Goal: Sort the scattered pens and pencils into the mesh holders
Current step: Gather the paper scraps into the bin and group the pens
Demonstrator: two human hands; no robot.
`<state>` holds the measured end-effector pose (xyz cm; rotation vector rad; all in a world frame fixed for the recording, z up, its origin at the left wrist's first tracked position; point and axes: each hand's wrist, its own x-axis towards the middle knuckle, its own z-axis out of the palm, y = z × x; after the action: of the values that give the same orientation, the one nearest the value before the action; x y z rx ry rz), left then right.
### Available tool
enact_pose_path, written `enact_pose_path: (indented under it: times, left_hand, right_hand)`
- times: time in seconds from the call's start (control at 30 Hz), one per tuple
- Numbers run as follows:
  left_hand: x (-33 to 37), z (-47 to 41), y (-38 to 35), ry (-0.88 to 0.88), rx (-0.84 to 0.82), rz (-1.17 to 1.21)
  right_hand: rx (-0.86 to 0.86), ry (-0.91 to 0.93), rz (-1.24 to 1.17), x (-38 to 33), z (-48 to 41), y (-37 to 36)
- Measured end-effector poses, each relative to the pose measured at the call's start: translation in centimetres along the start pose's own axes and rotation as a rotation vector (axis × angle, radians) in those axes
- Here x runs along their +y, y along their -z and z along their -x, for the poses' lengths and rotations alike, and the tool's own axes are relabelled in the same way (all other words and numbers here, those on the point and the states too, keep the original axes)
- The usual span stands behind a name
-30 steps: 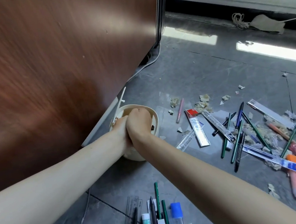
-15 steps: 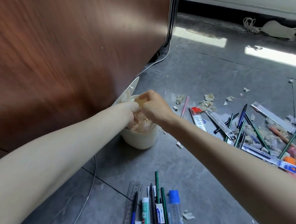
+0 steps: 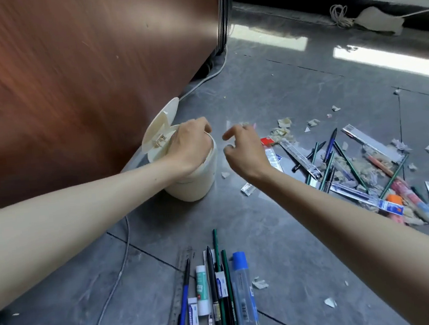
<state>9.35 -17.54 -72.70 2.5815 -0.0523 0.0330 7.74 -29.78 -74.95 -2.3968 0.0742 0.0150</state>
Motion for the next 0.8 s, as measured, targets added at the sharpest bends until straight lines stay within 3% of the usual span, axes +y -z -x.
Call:
enact_pose_path:
  times: [0.1, 0.17, 0.3, 0.4, 0.63, 0.8]
  left_hand:
    - [2.0, 1.9, -2.0, -0.266, 0.003, -0.023]
    - [3.1, 3.3, -3.8, -0.352, -0.105, -0.019]
    - [2.5, 7.5, -8.3, -0.356, -0.608, -0.270]
    - [0.9, 10.5, -10.4, -0.433, -0.849, -0.397]
    - [0.9, 12.8, -12.6, -0.569, -0.945, -0.466]
    - [2.3, 13.3, -13.9, -0.592, -1.047, -0.456]
  right_hand:
    - [-0.022, -0.070, 0.069, 4.3, 1.2, 1.6]
    - [-0.097, -0.107, 0.133, 7.2, 2.8, 2.3]
    - [-0.344, -0.079, 0.236, 12.0, 9.5, 2.0]
    - [-0.515, -0.026, 0.225, 14.0, 14.3, 0.8]
    - [-0.377, 0.143, 0.276, 14.0, 18.4, -3.1]
    - [-0.266, 0.028, 0.276, 16.5, 18.9, -1.7]
